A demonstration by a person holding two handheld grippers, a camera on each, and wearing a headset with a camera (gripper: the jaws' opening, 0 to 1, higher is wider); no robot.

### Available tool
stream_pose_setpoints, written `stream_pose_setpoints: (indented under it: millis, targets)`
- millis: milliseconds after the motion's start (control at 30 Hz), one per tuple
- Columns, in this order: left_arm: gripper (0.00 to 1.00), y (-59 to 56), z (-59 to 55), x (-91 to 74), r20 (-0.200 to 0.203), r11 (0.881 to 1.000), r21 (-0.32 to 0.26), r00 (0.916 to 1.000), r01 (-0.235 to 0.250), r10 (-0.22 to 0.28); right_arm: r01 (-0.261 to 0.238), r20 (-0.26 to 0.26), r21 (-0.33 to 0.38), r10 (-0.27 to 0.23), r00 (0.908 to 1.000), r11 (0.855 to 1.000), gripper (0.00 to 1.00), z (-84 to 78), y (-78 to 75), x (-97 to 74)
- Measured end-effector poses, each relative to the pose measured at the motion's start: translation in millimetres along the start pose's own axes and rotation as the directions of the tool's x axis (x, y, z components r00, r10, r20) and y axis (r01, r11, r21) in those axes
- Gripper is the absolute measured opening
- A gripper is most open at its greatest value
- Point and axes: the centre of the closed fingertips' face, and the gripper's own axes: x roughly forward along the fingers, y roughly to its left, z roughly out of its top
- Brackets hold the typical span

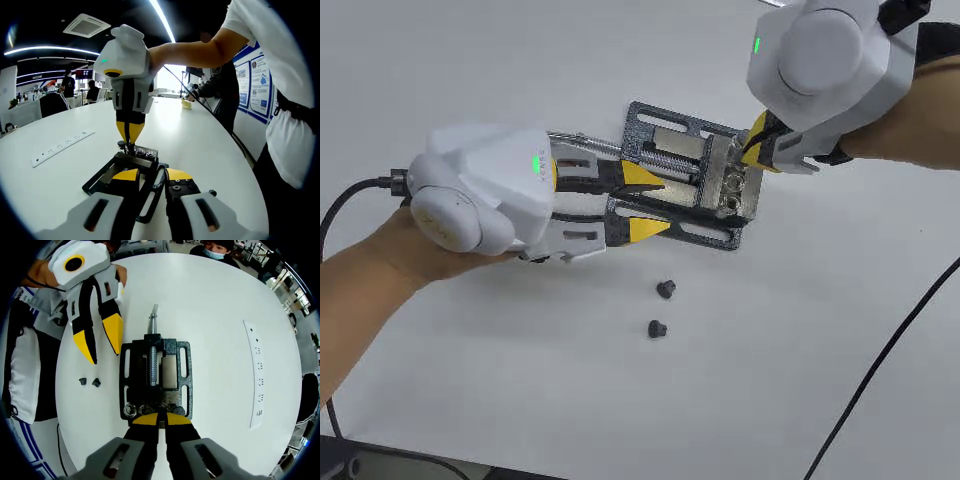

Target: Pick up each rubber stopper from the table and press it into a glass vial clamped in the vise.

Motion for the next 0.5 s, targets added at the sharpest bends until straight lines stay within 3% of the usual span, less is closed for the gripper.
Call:
stream_pose_setpoints:
  millis: [300, 500]
  targets:
    - [0.16, 5.1, -0.4, 1.0, 0.0, 1.0, -0.002, 1.0, -0.003, 0.003, -0.016, 0.005, 0.007, 0.016, 0.9999, 1.0, 0.04, -0.2, 0.1, 1.6]
    - [0.16, 8.2, 0.3, 3.6, 0.005, 1.0, -0.005, 1.0, -0.003, 0.003, -0.009, -0.019, -0.005, 0.008, 0.9998, 1.0, 0.04, 0.0, 1.0, 2.2]
